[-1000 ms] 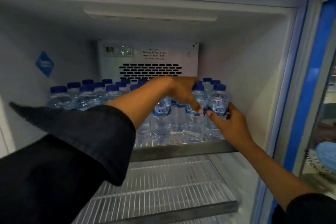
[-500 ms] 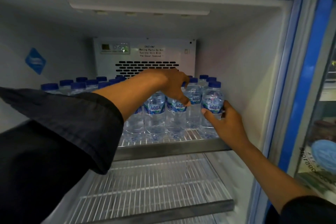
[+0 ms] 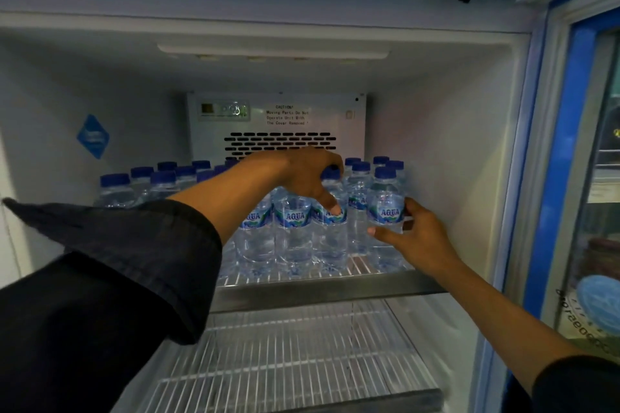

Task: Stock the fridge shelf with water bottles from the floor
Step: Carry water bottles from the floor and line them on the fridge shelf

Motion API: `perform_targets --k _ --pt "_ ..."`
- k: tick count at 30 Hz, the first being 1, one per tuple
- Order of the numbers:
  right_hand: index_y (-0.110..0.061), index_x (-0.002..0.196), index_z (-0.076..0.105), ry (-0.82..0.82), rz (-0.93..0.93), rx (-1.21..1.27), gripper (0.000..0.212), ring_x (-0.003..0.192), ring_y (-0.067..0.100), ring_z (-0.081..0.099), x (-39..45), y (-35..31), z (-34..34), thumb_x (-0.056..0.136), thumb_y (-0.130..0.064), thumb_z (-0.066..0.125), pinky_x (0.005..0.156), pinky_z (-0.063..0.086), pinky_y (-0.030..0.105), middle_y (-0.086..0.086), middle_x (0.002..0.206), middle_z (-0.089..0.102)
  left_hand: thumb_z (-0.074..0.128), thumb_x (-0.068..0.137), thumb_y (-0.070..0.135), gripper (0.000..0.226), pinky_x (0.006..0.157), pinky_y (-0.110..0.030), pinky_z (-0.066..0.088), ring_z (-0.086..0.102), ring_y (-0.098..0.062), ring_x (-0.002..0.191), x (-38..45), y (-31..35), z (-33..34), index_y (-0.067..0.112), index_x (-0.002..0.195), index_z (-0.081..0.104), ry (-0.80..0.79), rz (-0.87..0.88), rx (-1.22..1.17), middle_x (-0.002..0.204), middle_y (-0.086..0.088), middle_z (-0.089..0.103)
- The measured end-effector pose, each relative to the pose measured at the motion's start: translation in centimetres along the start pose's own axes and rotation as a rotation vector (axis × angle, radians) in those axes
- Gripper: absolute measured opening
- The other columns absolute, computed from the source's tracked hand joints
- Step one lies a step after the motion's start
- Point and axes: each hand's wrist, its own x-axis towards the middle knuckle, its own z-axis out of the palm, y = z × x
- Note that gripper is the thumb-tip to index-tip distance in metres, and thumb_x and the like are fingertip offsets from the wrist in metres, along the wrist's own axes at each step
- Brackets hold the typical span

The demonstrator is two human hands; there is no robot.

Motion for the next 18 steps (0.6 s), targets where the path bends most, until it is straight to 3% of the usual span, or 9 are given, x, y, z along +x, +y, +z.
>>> perform_targets --k 2,5,10,18 --pt "-0.022 0.117 0.057 -0.022 0.011 0.001 0.057 0.085 -0.007 0.056 0.4 0.0 0.9 0.067 -0.025 0.085 0.065 0.040 -0.001 -0.011 0.100 0.062 0.076 0.071 0.058 0.073 0.101 -0.042 0.042 0.047 -0.022 0.121 0.1 -0.2 0.2 0.031 0.131 0.045 0.006 0.006 -0.020 0.140 0.003 0.045" --pt "-0.029 0.116 0.055 -0.027 -0.002 0.006 0.057 0.087 -0.015 0.055 0.5 -0.1 1.8 0.067 -0.031 0.084 0.065 0.040 -0.001 -0.020 0.101 0.059 0.076 0.072 0.057 0.072 0.102 -0.044 0.043 0.049 -0.021 0.117 0.3 -0.4 0.4 0.030 0.131 0.046 0.014 0.026 -0.036 0.137 0.003 0.047" --pt "-0.034 0.115 0.051 0.004 -0.010 0.005 0.060 0.086 -0.023 0.051 0.3 0.1 2.0 0.066 -0.036 0.085 0.065 0.040 -0.003 -0.029 0.099 0.056 0.076 0.072 0.054 0.070 0.089 -0.031 0.041 0.050 -0.017 0.109 0.6 -0.8 0.8 0.028 0.130 0.048 0.050 0.065 -0.077 0.130 0.004 0.051" --pt "-0.034 0.117 0.052 0.000 -0.016 0.051 0.061 0.085 -0.022 0.055 0.2 0.3 2.1 0.065 -0.035 0.086 0.065 0.040 -0.003 -0.029 0.099 0.058 0.076 0.073 0.054 0.065 0.083 -0.030 0.043 0.054 -0.017 0.100 0.7 -0.7 0.8 0.025 0.126 0.050 0.072 0.070 -0.076 0.116 0.005 0.055"
